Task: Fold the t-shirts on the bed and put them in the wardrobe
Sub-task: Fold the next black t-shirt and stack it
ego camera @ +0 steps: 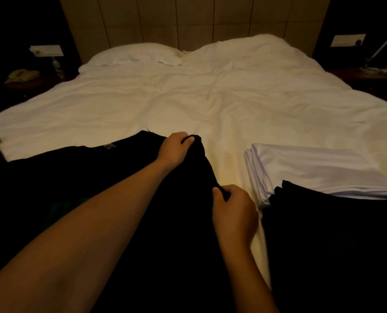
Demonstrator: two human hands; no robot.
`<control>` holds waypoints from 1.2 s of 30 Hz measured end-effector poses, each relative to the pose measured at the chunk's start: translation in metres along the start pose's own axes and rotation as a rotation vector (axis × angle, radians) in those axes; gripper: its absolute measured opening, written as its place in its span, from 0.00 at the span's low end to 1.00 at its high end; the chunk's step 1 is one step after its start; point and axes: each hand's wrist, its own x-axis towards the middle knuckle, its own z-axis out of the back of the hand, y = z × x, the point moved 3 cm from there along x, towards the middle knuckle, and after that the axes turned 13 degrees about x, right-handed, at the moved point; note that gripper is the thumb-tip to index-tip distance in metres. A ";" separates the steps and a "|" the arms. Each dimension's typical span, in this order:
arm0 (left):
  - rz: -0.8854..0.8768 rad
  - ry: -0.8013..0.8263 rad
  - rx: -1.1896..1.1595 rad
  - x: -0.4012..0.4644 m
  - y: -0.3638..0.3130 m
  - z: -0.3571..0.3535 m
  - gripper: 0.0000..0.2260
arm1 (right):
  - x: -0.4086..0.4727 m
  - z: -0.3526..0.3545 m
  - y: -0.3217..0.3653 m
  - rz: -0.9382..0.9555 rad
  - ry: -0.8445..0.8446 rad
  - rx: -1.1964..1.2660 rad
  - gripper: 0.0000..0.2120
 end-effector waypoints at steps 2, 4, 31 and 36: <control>-0.020 -0.027 0.040 0.003 0.002 -0.001 0.16 | 0.002 0.002 -0.001 -0.008 -0.019 0.036 0.09; -0.048 0.009 0.153 0.002 0.002 -0.003 0.15 | 0.003 0.002 -0.001 0.006 -0.029 0.037 0.11; 0.197 0.138 0.177 -0.251 0.058 0.164 0.26 | -0.088 -0.010 0.057 0.407 0.333 -0.243 0.24; 0.370 0.020 0.070 -0.318 0.107 0.219 0.26 | -0.152 -0.037 0.098 0.474 0.473 -0.179 0.25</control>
